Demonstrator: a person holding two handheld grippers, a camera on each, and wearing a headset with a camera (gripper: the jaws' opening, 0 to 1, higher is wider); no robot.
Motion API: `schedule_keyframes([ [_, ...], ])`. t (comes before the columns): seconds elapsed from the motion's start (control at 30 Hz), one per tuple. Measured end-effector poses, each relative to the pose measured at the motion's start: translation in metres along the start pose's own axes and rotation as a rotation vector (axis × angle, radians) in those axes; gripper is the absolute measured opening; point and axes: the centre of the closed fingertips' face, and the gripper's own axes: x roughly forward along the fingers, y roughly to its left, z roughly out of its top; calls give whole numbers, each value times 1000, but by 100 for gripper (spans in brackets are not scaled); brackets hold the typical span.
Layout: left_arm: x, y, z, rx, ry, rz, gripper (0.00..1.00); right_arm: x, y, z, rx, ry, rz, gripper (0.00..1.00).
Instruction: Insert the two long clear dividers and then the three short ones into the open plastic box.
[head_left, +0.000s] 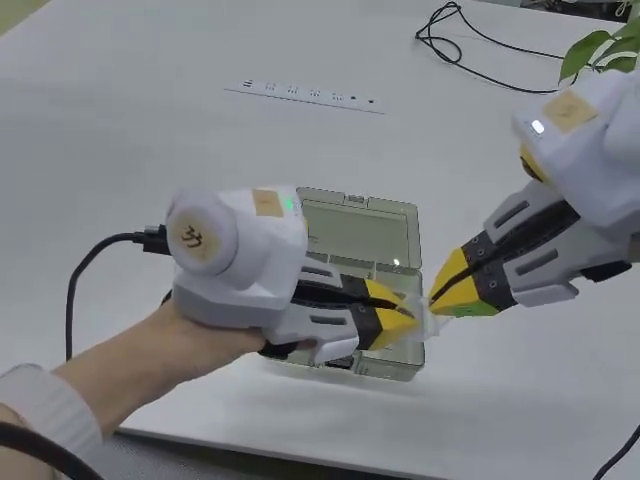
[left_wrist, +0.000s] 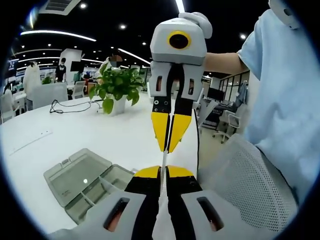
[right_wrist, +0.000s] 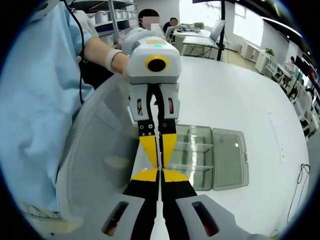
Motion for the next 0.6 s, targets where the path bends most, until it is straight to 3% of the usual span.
schedule_keyframes([
  [0.3, -5, 8, -3, -13, 3, 46, 14, 1, -9, -2, 34, 8, -21, 2],
  [0.6, -18, 22, -14, -32, 18, 126, 40, 3, -26, -12, 67, 44, -70, 2],
])
